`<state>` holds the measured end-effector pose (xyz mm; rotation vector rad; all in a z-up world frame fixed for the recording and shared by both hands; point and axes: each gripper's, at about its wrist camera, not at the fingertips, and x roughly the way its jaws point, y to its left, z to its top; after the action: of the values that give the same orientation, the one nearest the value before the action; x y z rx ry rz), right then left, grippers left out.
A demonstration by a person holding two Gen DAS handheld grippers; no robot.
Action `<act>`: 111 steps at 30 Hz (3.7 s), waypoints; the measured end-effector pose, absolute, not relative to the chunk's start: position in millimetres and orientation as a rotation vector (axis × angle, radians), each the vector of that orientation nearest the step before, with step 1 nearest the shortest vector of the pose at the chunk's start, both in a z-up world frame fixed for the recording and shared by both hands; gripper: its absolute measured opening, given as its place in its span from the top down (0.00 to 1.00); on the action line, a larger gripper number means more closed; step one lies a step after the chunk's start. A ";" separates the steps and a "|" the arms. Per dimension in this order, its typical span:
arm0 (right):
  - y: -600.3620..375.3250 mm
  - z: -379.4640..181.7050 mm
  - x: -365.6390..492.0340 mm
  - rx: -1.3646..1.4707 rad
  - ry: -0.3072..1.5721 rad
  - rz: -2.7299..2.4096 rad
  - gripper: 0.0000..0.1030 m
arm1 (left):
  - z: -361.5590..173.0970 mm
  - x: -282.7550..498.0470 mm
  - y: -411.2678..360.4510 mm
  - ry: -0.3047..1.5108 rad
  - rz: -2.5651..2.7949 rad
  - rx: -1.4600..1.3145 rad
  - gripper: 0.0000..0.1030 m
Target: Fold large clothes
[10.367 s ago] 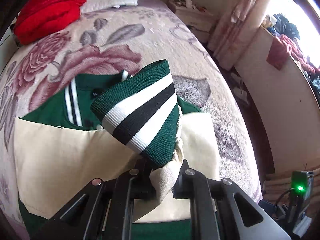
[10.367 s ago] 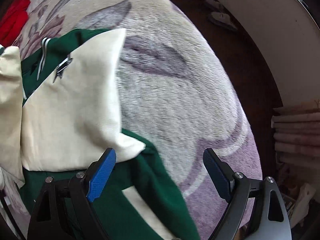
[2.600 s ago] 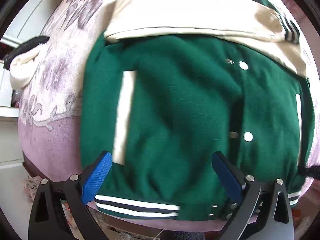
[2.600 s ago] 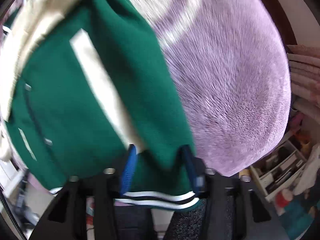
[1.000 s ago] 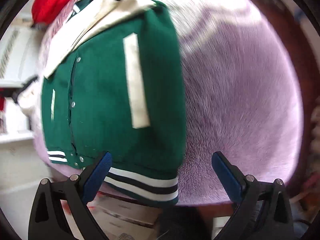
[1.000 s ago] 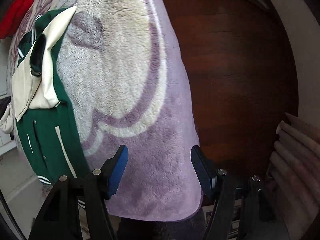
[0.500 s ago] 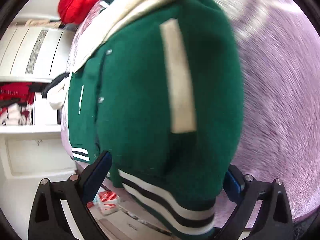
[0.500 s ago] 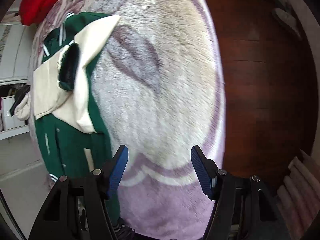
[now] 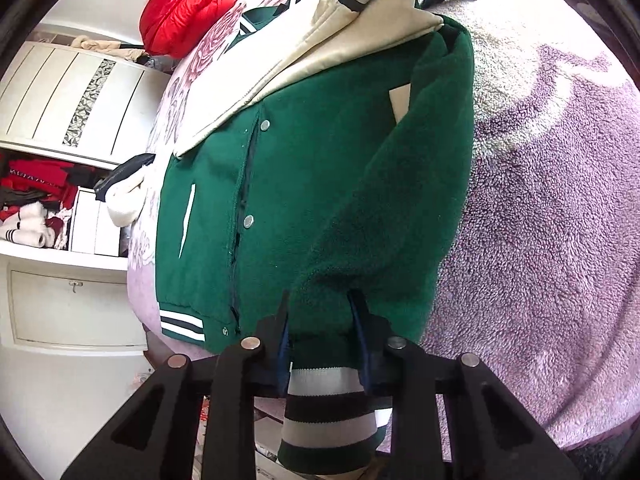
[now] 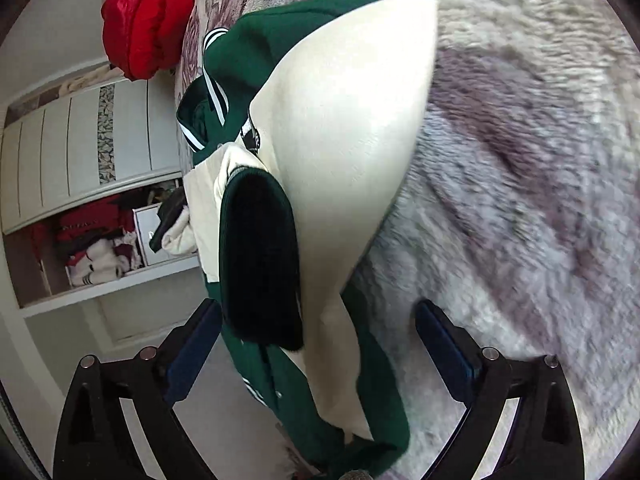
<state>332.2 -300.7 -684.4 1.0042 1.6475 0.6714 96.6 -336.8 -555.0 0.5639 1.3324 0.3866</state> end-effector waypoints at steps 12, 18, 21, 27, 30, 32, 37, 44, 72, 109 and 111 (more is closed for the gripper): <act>-209.7 -593.0 357.0 0.734 1.699 0.491 0.83 | -482.8 102.2 -259.2 1.291 0.382 0.301 0.83; -112.3 -493.9 391.0 0.554 1.728 0.455 0.84 | -440.0 101.3 -150.4 1.255 0.433 0.103 0.83; -40.4 -466.5 406.2 0.451 1.738 0.427 0.84 | -437.8 98.2 -93.9 1.249 0.462 0.015 0.83; 135.6 -479.8 417.6 0.227 1.753 0.415 0.84 | -469.6 91.4 31.4 1.289 0.483 -0.213 0.81; 192.3 -519.9 420.1 0.237 1.818 0.385 0.83 | -518.9 82.6 104.3 1.364 0.437 -0.448 0.77; 225.7 -550.5 420.2 0.201 1.879 0.401 0.65 | -551.0 70.0 144.8 1.400 0.377 -0.656 0.73; 244.0 -554.3 411.4 0.293 1.864 0.447 0.24 | -574.7 26.3 201.9 1.319 0.207 -1.054 0.52; 184.9 -531.2 347.6 0.345 1.837 0.529 0.24 | -578.9 16.3 207.8 1.298 0.077 -1.169 0.44; 81.6 -686.3 20.5 0.591 2.186 0.581 0.57 | -563.9 52.5 199.7 1.346 0.321 -0.961 0.82; -44.5 -629.7 256.3 0.853 1.687 0.241 0.33 | -513.1 498.7 124.3 1.275 -0.093 -0.366 0.40; -52.4 -635.2 267.8 0.885 1.667 0.194 0.33 | -524.5 519.9 122.5 1.269 -0.124 -0.353 0.56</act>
<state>267.8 -52.4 -635.2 0.8847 1.6675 0.1937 519.9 122.5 -524.5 -0.3534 1.2694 -0.1240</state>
